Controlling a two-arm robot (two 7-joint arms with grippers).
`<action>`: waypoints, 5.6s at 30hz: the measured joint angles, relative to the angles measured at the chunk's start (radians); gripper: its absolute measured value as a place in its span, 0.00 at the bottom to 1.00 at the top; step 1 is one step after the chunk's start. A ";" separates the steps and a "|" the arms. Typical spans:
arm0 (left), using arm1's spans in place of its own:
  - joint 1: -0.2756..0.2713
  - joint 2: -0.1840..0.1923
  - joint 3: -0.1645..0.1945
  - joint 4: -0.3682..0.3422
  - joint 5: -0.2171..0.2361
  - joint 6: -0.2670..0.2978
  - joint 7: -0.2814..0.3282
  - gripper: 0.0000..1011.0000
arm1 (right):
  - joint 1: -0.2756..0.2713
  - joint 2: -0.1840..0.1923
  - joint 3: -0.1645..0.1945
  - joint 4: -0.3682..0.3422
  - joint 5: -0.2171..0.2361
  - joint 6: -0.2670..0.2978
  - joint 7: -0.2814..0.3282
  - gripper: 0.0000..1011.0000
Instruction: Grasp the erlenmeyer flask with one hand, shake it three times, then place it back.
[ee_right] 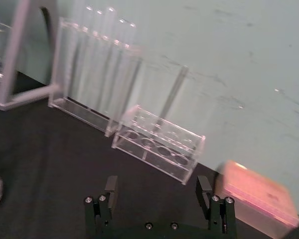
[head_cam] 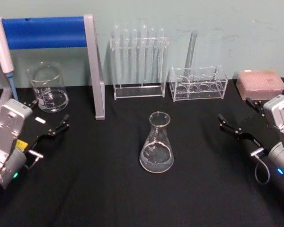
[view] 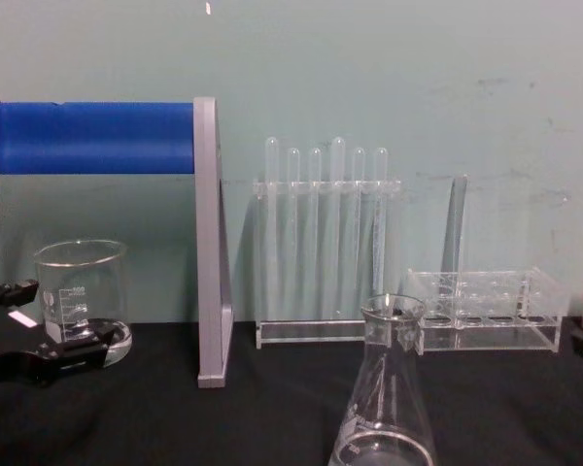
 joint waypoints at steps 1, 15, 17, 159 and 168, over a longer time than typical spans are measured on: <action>0.000 0.000 0.000 0.000 0.000 0.000 0.000 0.99 | 0.000 0.000 0.000 0.000 0.000 0.000 0.000 0.99; 0.000 0.000 0.000 0.000 0.000 0.000 0.000 0.99 | -0.042 0.039 0.012 -0.077 0.163 -0.008 0.315 0.99; 0.000 0.000 0.000 0.000 0.000 0.000 0.000 0.99 | -0.043 0.039 0.009 -0.083 0.179 -0.012 0.357 0.99; 0.000 0.000 0.000 0.000 0.000 0.000 0.000 0.99 | 0.063 -0.201 0.045 -0.097 0.221 0.100 0.381 0.44; 0.000 0.000 0.000 0.000 0.000 0.000 0.000 0.99 | 0.005 -0.229 0.117 -0.201 0.176 0.134 0.235 0.44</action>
